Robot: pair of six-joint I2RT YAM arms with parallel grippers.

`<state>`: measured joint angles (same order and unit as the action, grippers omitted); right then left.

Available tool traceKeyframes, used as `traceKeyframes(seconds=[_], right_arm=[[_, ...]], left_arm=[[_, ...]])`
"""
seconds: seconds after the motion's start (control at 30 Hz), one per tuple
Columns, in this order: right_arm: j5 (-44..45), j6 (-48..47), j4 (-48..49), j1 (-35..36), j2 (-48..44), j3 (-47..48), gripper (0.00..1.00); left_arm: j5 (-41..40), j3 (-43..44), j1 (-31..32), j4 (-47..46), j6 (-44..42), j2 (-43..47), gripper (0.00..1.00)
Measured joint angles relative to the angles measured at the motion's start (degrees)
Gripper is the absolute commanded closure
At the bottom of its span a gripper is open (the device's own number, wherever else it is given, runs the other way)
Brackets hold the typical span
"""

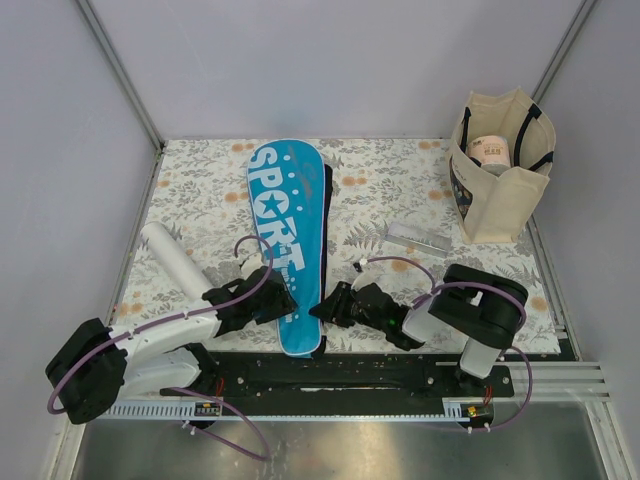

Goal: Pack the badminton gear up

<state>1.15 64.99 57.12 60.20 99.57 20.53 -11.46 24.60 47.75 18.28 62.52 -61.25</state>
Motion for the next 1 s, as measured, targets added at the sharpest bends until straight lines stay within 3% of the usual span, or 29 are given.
traceKeyframes(seconds=[0.2, 0.4, 0.53, 0.8, 1.0], right_arm=[[-0.46, 0.76, 2.73, 0.0, 2.51, 0.46, 0.58], [-0.87, -0.11, 10.82, 0.0, 6.62, -0.13, 0.58], [-1.2, -2.64, 10.05, 0.0, 5.57, -0.2, 0.4], [-0.17, -3.63, -7.8, 0.46, -7.13, 1.03, 0.25], [3.8, -6.99, -29.2, 0.39, -17.14, 5.88, 0.21]], left_arm=[[-1.22, -0.46, 0.37, -0.02, 0.52, 0.44, 0.39], [-2.56, -0.98, 0.74, -0.33, 1.03, 1.16, 0.39], [-2.84, -1.73, 1.11, -1.09, 1.68, 1.88, 0.39], [-0.74, -1.84, 3.06, -1.38, 2.27, 3.91, 0.38], [-1.29, 0.2, 3.21, 2.45, 1.68, 5.51, 0.37]])
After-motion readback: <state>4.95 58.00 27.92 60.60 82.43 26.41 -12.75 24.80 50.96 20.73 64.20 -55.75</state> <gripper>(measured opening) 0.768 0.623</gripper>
